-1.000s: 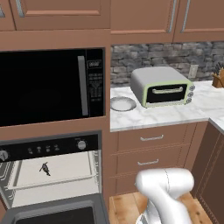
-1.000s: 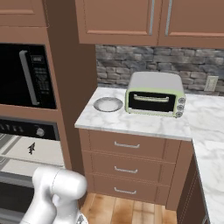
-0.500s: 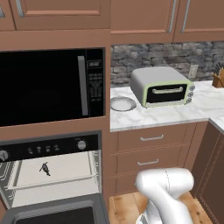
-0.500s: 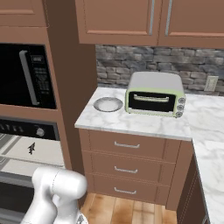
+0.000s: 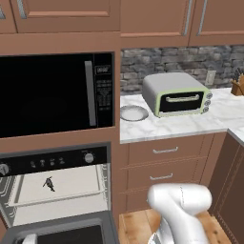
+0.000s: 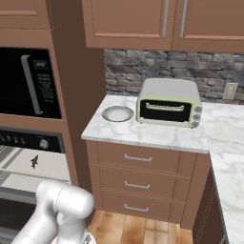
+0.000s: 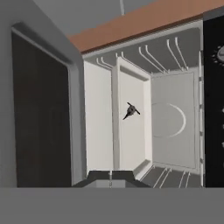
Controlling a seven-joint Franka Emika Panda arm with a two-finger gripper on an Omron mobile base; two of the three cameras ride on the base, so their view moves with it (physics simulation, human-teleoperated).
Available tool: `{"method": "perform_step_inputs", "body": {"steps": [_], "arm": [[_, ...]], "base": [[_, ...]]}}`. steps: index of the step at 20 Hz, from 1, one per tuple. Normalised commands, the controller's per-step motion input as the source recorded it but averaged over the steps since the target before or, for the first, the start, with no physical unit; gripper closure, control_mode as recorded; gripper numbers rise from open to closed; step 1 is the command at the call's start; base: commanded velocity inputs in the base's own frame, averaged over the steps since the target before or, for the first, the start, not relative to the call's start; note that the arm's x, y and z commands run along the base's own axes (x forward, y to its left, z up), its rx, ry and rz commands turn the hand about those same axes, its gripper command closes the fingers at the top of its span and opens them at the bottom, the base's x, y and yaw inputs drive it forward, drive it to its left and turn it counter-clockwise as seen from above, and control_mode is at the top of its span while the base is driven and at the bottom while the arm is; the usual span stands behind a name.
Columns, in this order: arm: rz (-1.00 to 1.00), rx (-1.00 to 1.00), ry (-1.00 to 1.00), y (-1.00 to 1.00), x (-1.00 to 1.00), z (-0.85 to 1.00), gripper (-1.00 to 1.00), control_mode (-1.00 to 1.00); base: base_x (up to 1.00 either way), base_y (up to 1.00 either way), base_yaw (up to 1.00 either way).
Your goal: Take the fish from the oven and place it on the plate on the counter.
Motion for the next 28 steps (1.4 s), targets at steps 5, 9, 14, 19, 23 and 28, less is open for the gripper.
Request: {"method": "perform_step_inputs", "body": {"steps": [5,9,14,19,23,28], "arm": [[0.0,0.0,0.02,0.09,0.28,0.51,1.0,-1.0],[0.0,0.0,0.03,0.0,0.49,0.02,1.0,-1.0],[0.0,-0.01,0.13,0.08,0.59,0.0,1.0,-1.0],[-0.05,0.0,0.02,0.18,0.44,-0.15,-1.0,-1.0],[-0.06,0.05,-0.04,0.01,0.24,-0.3,-1.0,-1.0],[-0.19,0.06,-0.01,0.0,0.44,-0.11,-1.0,-1.0]], "base": [[0.0,0.0,0.0],[0.0,0.0,0.0],[0.0,0.0,0.0],[0.0,0.0,0.0],[0.0,0.0,0.0],[0.0,0.0,0.0]]}}
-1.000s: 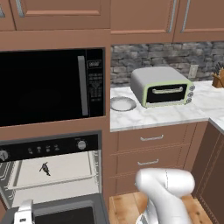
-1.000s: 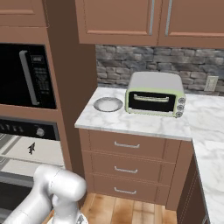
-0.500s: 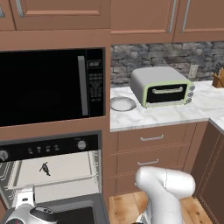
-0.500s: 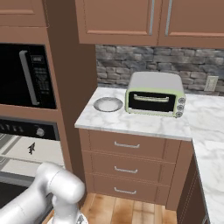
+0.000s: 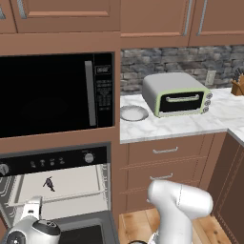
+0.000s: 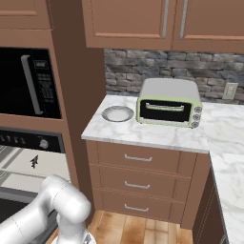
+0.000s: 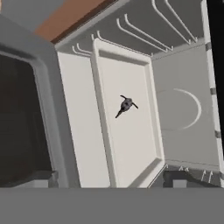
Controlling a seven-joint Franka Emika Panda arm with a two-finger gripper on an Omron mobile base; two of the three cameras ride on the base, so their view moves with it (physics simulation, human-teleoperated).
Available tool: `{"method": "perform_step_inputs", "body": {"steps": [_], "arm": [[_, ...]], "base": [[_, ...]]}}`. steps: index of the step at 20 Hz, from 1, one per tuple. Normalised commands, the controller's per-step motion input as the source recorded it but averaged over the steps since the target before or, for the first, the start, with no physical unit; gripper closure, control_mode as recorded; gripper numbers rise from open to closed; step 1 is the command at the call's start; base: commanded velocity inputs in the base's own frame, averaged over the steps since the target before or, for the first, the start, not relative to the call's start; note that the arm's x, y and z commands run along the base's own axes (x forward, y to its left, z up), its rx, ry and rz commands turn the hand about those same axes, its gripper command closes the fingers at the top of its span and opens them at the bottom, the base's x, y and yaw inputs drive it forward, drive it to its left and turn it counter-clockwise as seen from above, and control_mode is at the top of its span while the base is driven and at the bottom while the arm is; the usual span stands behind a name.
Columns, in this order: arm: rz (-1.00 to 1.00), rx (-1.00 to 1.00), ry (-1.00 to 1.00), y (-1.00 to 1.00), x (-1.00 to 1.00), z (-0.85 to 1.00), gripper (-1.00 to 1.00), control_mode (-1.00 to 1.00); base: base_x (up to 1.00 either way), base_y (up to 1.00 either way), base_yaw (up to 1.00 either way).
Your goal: Take the fish from the oven and place it on the plate on the counter.
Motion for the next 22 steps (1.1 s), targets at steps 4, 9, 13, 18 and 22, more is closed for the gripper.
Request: {"method": "perform_step_inputs", "body": {"steps": [4,9,13,18,22], "arm": [[-0.31,0.14,0.0,0.0,0.82,-0.01,-1.0,-1.0],[-0.28,0.23,0.03,0.0,0.85,-0.35,-1.0,-1.0],[-0.16,0.13,0.01,0.07,0.51,-0.65,-1.0,-1.0],[-0.04,0.01,0.0,0.13,0.28,-0.45,-1.0,-1.0],[-0.02,0.01,0.0,0.06,0.3,-0.57,-1.0,-1.0]], "base": [[0.0,0.0,0.0],[0.0,0.0,0.0],[0.0,0.0,0.0],[0.0,0.0,0.0],[0.0,0.0,0.0]]}}
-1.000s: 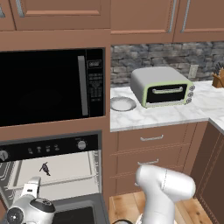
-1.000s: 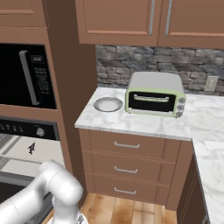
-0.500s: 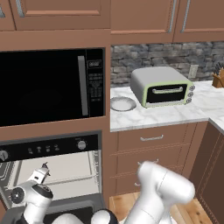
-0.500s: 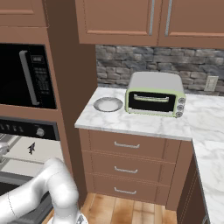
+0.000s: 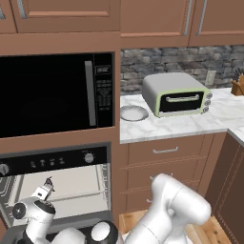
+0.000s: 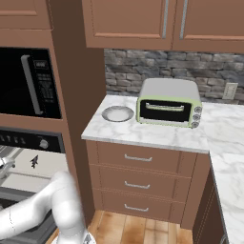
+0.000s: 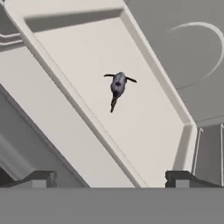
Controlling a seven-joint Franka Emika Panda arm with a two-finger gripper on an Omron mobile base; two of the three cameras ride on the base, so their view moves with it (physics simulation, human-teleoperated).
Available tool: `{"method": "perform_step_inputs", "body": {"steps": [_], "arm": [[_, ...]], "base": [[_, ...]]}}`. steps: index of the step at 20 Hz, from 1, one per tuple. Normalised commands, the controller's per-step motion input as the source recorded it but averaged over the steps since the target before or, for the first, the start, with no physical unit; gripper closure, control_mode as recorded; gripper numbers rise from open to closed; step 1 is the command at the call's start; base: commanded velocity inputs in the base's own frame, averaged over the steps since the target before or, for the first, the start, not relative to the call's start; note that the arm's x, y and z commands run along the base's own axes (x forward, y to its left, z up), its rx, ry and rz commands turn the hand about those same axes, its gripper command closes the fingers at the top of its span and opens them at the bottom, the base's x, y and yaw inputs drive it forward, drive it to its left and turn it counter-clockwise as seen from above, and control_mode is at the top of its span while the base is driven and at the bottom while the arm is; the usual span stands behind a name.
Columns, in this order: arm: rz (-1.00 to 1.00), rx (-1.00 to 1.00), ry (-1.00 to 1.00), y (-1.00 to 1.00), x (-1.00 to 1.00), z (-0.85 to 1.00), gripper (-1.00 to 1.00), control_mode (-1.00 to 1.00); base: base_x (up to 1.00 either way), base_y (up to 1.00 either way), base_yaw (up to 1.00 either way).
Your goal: Take the fish from the oven and place it on the plate on the counter.
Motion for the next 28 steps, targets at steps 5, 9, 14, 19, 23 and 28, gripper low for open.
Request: {"method": "perform_step_inputs", "body": {"steps": [5,9,14,19,23,28], "arm": [[-0.08,0.06,0.0,0.0,0.31,-0.47,-1.0,-1.0],[-0.09,0.07,0.0,0.0,0.4,-0.4,-1.0,-1.0],[-0.13,0.11,-0.05,0.0,0.27,-0.63,-1.0,-1.0],[-0.18,0.14,-0.17,0.0,0.1,-0.65,-1.0,-1.0],[-0.26,0.22,-0.1,0.0,0.0,-0.79,-1.0,-1.0],[-0.22,0.14,0.0,0.0,-0.04,-0.79,-1.0,-1.0]], "base": [[0.0,0.0,0.0],[0.0,0.0,0.0],[0.0,0.0,0.0],[0.0,0.0,0.0],[0.0,0.0,0.0],[0.0,0.0,0.0]]}}
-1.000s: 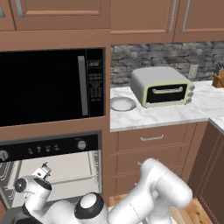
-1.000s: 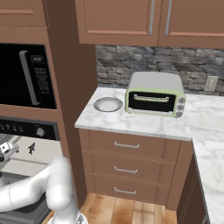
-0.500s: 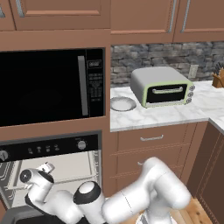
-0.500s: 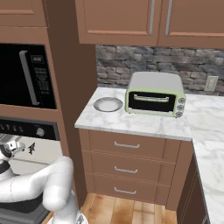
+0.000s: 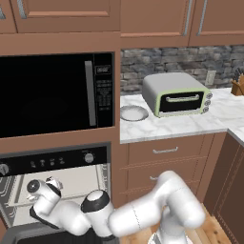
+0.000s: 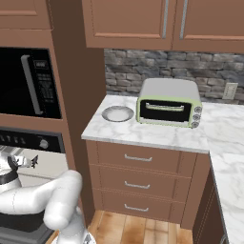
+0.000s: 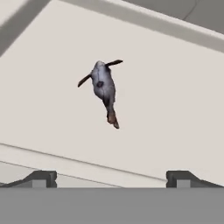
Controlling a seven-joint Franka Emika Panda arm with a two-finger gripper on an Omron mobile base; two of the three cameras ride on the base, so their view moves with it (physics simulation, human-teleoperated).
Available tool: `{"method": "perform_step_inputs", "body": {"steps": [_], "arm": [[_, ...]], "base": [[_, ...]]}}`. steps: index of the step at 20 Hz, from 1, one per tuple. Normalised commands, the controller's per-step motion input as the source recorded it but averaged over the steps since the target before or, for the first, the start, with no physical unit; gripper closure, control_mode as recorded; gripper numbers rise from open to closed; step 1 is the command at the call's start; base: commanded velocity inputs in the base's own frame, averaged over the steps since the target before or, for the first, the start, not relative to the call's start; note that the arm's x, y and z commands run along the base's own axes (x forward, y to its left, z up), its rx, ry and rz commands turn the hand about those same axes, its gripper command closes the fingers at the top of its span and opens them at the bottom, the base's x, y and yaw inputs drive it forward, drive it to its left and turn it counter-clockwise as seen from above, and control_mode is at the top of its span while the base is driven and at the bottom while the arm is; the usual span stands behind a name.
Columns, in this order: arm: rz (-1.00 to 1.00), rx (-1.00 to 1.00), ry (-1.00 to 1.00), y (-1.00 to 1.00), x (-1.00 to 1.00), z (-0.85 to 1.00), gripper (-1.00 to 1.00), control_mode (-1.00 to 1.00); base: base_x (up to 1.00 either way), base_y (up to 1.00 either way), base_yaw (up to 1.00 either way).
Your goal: Take the fish from the oven and place it on the plate on the counter.
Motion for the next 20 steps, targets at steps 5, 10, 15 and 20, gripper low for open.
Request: {"method": "perform_step_inputs", "body": {"steps": [5,10,15,20], "arm": [[-0.16,0.1,0.03,0.0,-0.09,-0.96,-1.0,-1.0],[-0.11,0.05,-0.11,-0.17,-0.65,-0.86,-1.0,-1.0],[-0.01,0.11,-0.19,-0.23,-0.29,-0.77,-1.0,-1.0],[0.0,0.13,-0.25,-0.02,0.0,-0.69,-1.0,-1.0]], "base": [[0.0,0.0,0.0],[0.0,0.0,0.0],[0.0,0.0,0.0],[0.0,0.0,0.0]]}}
